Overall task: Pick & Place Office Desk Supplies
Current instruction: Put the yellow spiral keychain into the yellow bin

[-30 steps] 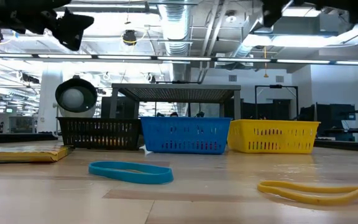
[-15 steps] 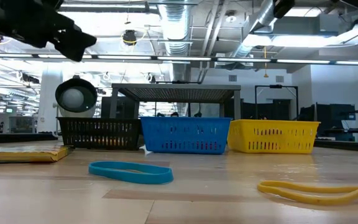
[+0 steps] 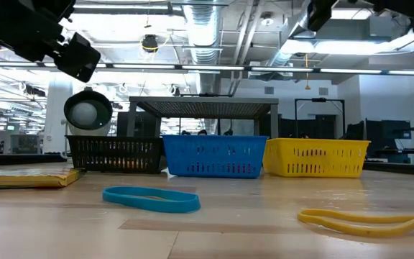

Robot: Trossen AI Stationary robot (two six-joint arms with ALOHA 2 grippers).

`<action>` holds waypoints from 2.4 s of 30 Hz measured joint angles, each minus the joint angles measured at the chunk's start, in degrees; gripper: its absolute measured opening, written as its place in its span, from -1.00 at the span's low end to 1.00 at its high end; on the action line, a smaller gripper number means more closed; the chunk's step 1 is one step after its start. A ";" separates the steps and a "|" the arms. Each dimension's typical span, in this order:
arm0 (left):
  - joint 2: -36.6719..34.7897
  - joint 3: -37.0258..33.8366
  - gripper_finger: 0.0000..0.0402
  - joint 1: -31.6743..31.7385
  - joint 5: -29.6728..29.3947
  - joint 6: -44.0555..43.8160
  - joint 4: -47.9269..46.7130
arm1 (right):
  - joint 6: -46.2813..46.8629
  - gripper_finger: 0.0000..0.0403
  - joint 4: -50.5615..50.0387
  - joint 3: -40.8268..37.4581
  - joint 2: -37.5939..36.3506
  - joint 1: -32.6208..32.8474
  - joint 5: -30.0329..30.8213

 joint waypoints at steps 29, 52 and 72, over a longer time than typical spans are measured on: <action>0.28 0.00 0.16 -4.65 -0.33 -5.60 -1.79 | 5.84 0.02 0.72 0.02 4.30 -5.87 -6.91; 19.42 9.09 0.16 -17.74 -2.87 -23.51 -13.52 | 5.38 0.02 -2.06 0.02 4.32 -2.35 -6.49; 7.46 12.20 0.16 -18.64 -0.27 -53.70 -55.83 | 5.31 0.02 -6.42 0.02 4.34 0.23 -6.46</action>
